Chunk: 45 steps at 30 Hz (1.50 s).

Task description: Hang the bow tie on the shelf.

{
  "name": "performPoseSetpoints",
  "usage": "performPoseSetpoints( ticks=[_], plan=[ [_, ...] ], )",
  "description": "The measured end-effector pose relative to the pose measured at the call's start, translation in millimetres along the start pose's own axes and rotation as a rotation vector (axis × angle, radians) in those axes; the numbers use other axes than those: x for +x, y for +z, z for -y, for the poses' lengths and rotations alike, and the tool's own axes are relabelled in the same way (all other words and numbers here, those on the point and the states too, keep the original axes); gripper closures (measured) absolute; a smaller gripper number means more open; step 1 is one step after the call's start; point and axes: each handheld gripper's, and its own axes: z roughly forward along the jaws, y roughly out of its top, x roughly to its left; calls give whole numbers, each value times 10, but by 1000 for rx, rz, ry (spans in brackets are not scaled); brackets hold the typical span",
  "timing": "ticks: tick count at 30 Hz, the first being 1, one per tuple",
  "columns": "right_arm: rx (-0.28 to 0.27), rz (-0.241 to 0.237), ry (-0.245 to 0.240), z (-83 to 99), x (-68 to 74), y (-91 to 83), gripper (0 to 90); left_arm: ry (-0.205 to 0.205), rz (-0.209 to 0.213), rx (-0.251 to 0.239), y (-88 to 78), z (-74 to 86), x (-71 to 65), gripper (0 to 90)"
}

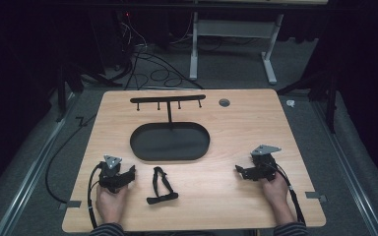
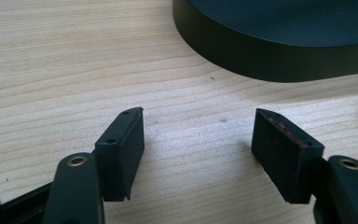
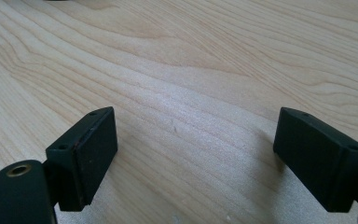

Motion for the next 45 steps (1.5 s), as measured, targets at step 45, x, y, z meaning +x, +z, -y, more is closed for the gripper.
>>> performPoseSetpoints(
  ticks=[45],
  plan=[
    [1,1,4,0,2,0,143,-35,39,-7,-72,20,10,365]
  ],
)
